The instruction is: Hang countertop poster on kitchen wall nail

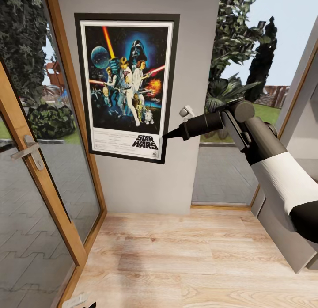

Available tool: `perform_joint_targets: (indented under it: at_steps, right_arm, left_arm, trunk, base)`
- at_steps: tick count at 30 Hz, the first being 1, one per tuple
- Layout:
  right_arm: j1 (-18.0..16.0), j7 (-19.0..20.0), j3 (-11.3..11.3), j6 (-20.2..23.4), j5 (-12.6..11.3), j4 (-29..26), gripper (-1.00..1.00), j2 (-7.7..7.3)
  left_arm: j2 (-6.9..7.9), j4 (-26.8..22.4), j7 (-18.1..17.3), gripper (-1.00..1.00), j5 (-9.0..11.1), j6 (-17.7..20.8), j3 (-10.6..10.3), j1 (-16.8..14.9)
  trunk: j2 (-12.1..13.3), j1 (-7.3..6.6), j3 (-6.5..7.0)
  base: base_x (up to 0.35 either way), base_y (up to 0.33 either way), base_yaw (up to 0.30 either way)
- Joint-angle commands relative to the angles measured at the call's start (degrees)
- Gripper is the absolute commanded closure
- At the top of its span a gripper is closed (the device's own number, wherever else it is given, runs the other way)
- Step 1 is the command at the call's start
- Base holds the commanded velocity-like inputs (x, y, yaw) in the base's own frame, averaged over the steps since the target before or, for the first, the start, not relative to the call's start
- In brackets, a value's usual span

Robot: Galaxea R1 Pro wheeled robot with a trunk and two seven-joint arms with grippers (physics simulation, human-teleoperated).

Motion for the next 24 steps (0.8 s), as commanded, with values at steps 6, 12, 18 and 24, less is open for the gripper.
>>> perform_joint_targets:
  at_steps: [6,12,18,24]
  right_arm:
    - [-0.1,0.0,0.1,0.3,-0.2,0.1,1.00,-0.05]
    - [-0.1,0.0,0.1,0.3,-0.1,0.1,1.00,-0.05]
    - [-0.2,0.0,0.1,0.3,0.0,0.1,1.00,-0.12]
    - [-0.2,0.0,0.1,0.3,0.0,0.0,1.00,-0.13]
  left_arm:
    - [0.01,0.1,-0.4,-1.00,0.0,-0.1,0.4,-0.1]
    - [0.01,0.1,-0.4,-1.00,0.0,-0.1,0.4,-0.1]
    - [0.01,0.1,-0.4,-1.00,0.0,-0.1,0.4,-0.1]
    - [0.01,0.1,-0.4,-1.00,0.0,-0.1,0.4,-0.1]
  trunk:
    - [-0.1,0.04,-0.14]
    - [-0.1,0.04,-0.14]
    - [-0.1,0.04,-0.14]
    - [-0.1,0.04,-0.14]
  base:
    - [0.000,0.000,0.000]
    - [0.000,0.000,0.000]
    - [0.004,0.000,0.000]
    - [0.079,0.000,0.000]
